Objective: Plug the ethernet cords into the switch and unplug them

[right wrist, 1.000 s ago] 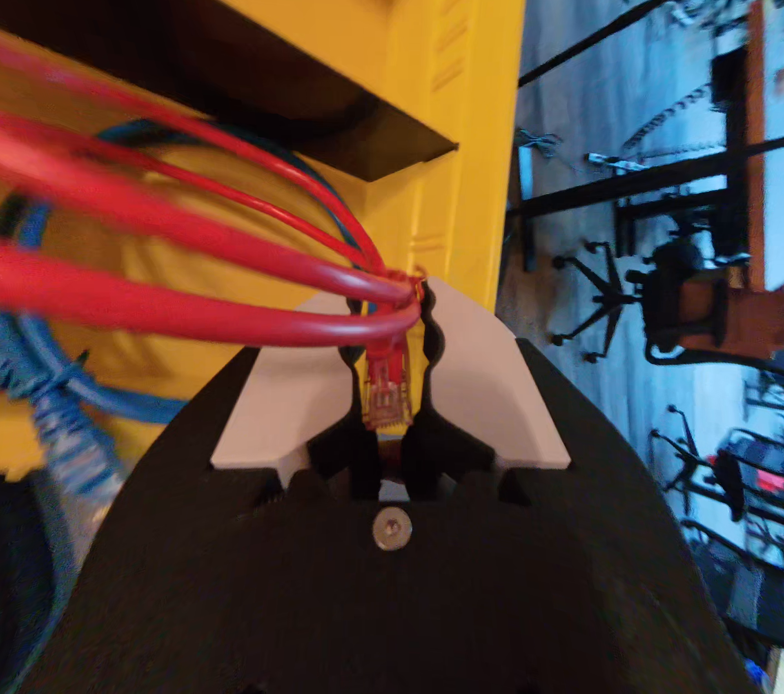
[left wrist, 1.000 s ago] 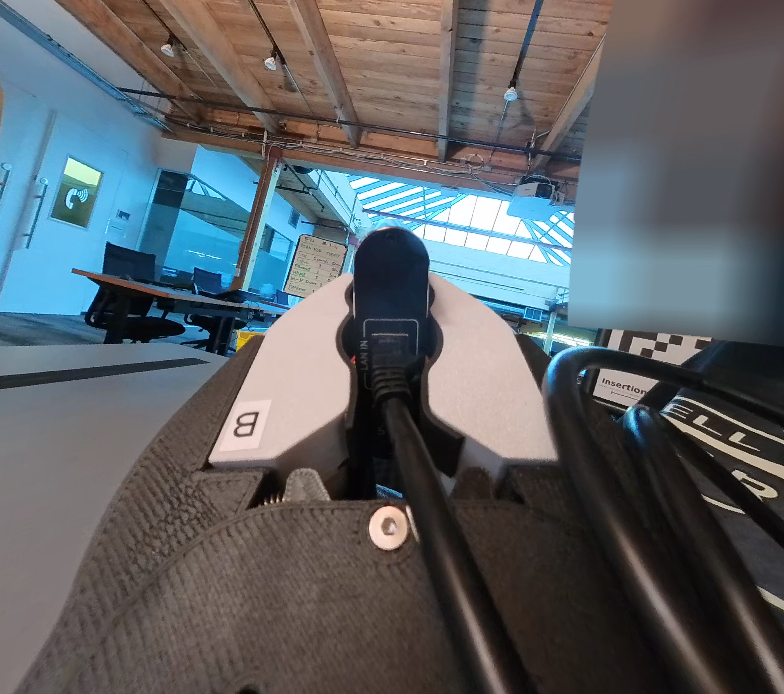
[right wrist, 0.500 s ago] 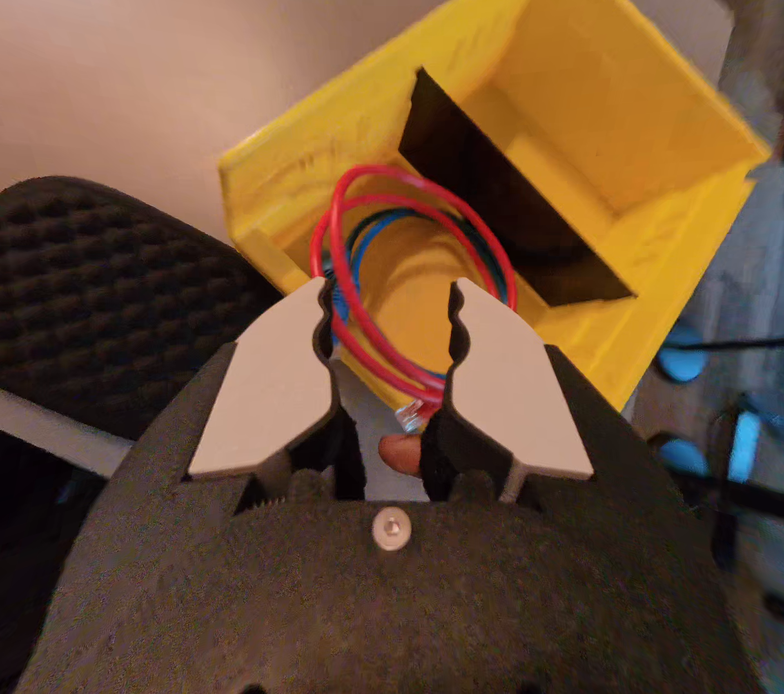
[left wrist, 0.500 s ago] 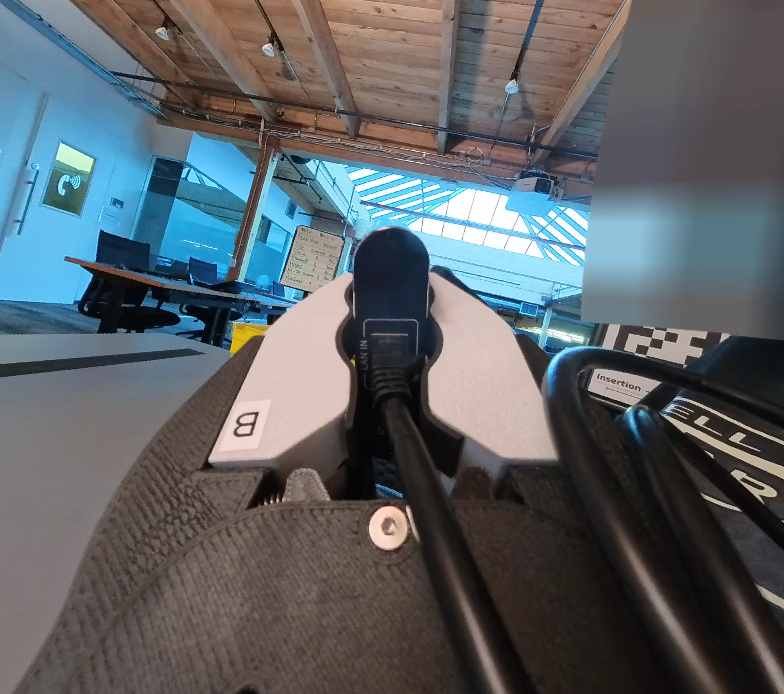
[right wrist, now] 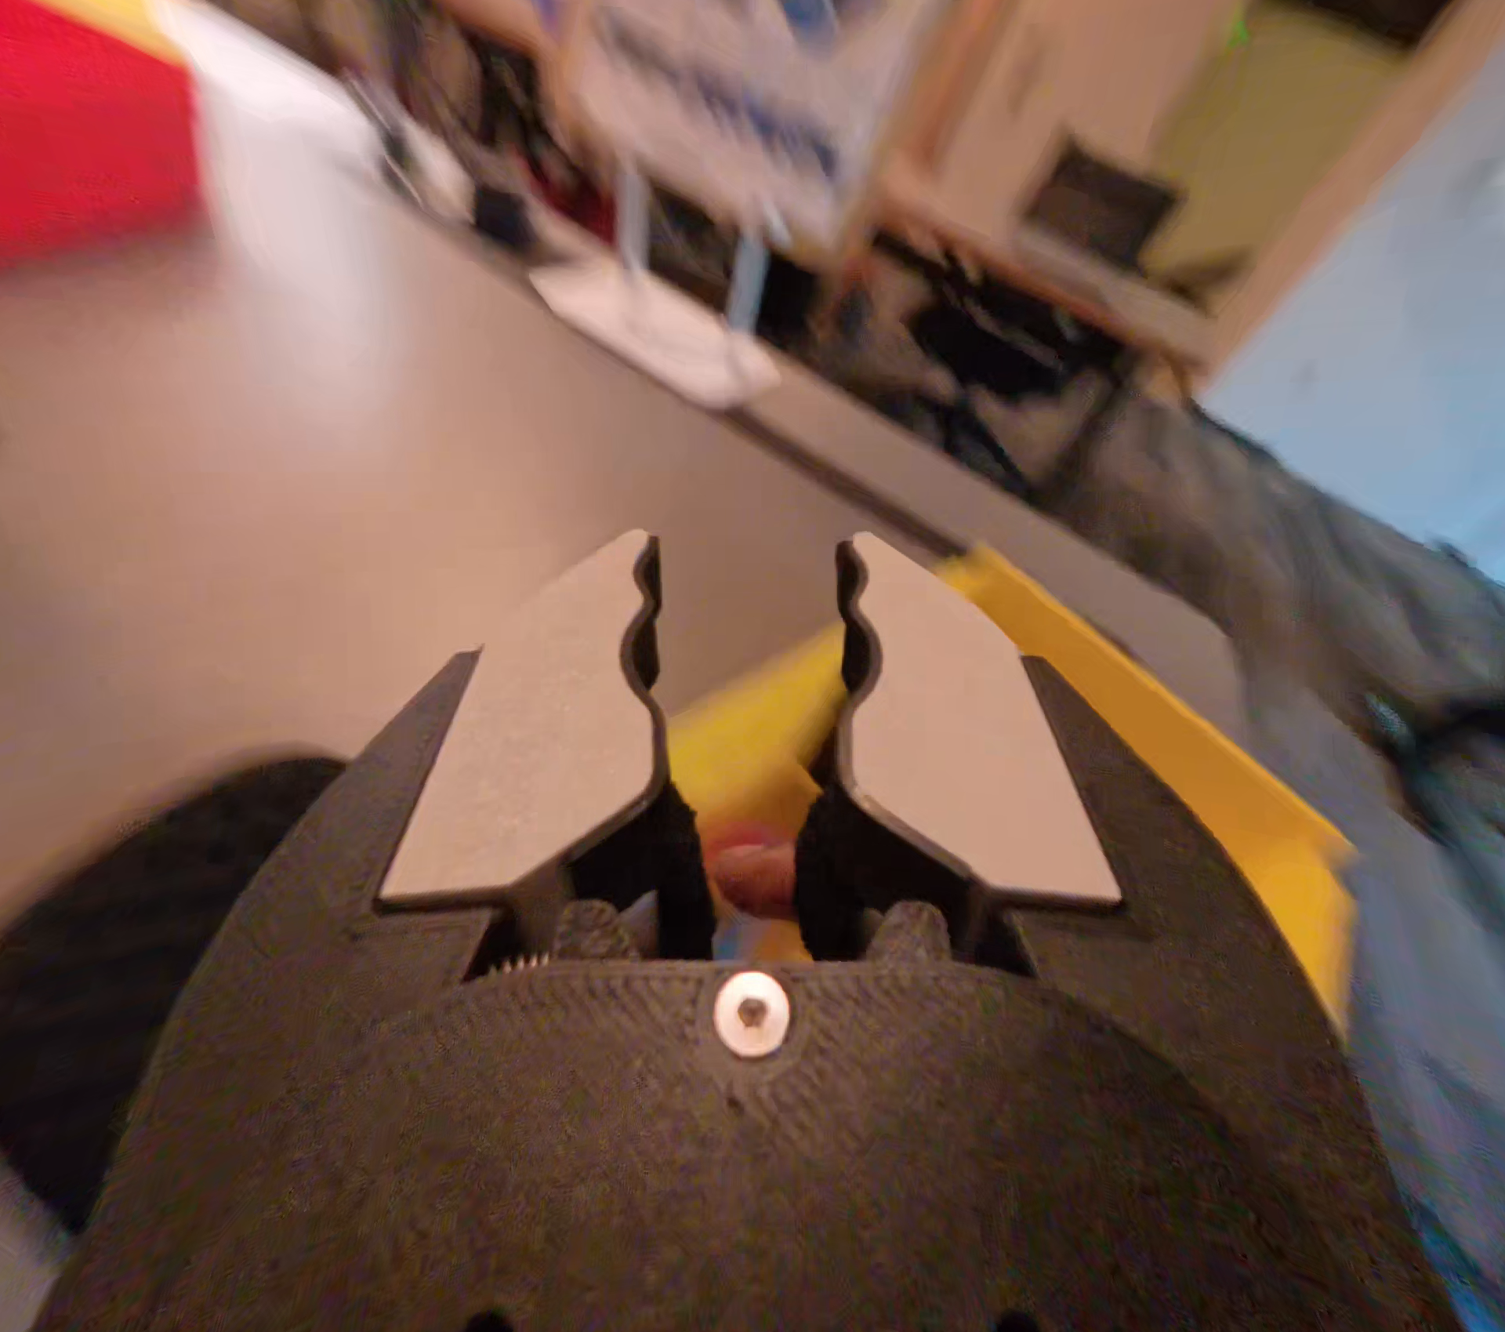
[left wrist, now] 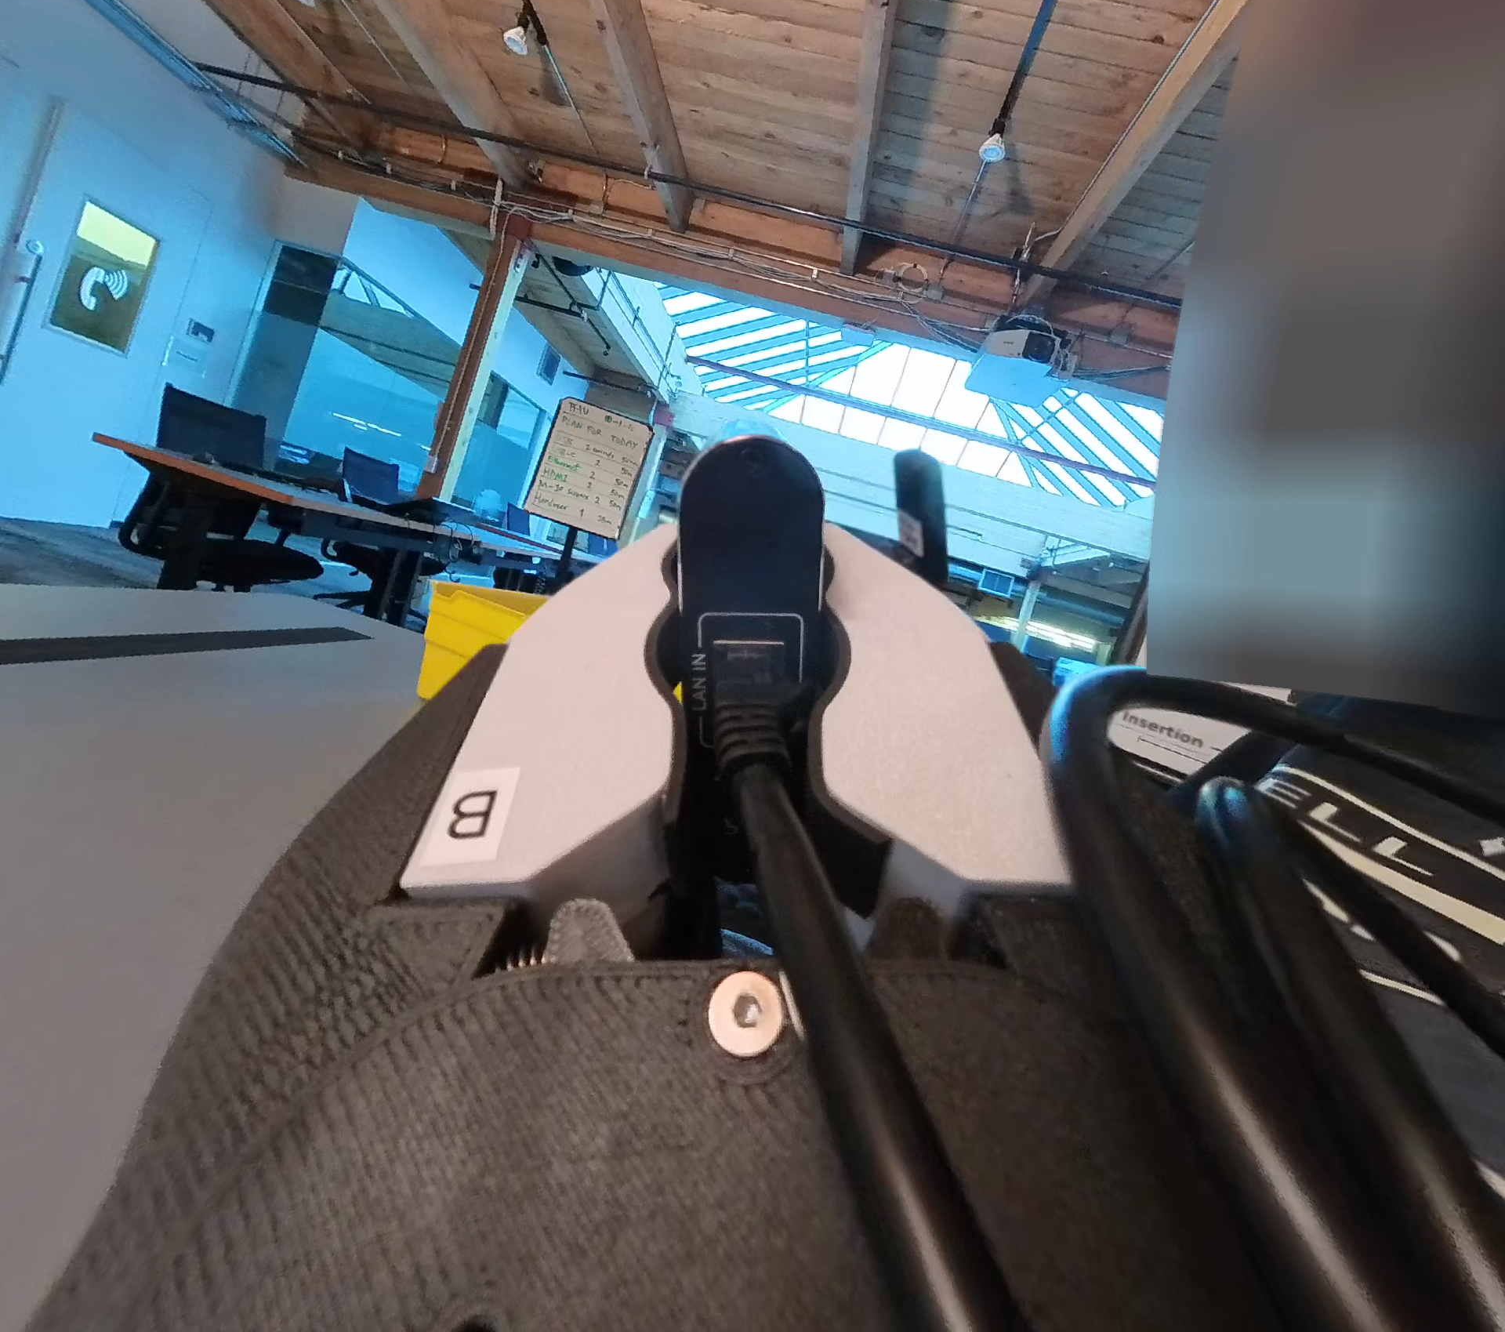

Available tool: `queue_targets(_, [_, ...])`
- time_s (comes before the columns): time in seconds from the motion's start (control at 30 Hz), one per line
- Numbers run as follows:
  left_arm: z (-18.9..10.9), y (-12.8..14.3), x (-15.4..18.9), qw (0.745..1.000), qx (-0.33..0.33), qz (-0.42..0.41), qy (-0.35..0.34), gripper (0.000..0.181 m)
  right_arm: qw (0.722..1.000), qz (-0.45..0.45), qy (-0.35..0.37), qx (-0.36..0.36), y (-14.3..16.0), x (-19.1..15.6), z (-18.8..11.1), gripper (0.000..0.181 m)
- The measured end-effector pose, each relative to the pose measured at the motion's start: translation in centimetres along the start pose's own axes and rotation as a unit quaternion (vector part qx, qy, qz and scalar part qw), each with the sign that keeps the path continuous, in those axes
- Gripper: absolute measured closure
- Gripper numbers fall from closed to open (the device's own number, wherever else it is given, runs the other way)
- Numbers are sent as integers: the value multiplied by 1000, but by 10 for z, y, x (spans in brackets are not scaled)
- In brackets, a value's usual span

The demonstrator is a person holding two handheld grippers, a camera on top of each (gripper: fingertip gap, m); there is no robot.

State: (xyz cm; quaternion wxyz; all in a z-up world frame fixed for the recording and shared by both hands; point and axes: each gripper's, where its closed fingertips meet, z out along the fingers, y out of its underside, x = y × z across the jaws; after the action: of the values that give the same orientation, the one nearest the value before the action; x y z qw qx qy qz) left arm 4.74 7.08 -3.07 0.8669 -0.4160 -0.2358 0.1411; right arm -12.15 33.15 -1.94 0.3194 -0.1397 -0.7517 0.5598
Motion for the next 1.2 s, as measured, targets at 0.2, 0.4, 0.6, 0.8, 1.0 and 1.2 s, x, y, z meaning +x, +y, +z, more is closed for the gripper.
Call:
queue_targets(0.2, [7,34,-1,994,-107,-15,0,155,924,85,-313,205,-102,-133,-5,130])
queue_targets(0.4, [0,99,-10,945,-312,87,-34,155,894,-1,-448,28,-58,-248,39,132])
queue_targets(0.6, [-4,122,3,923,-370,109,11,155,857,23,-515,-27,-29,-287,58,145])
queue_targets(0.8, [-3,124,8,922,-369,112,23,154,850,10,-526,11,-26,-298,65,158])
queue_targets(1.0, [12,84,7,970,-243,33,6,119,815,179,-517,193,-80,-276,65,159])
queue_targets(1.2, [18,66,13,986,-161,-37,23,124,768,320,-463,308,-104,-254,68,159])
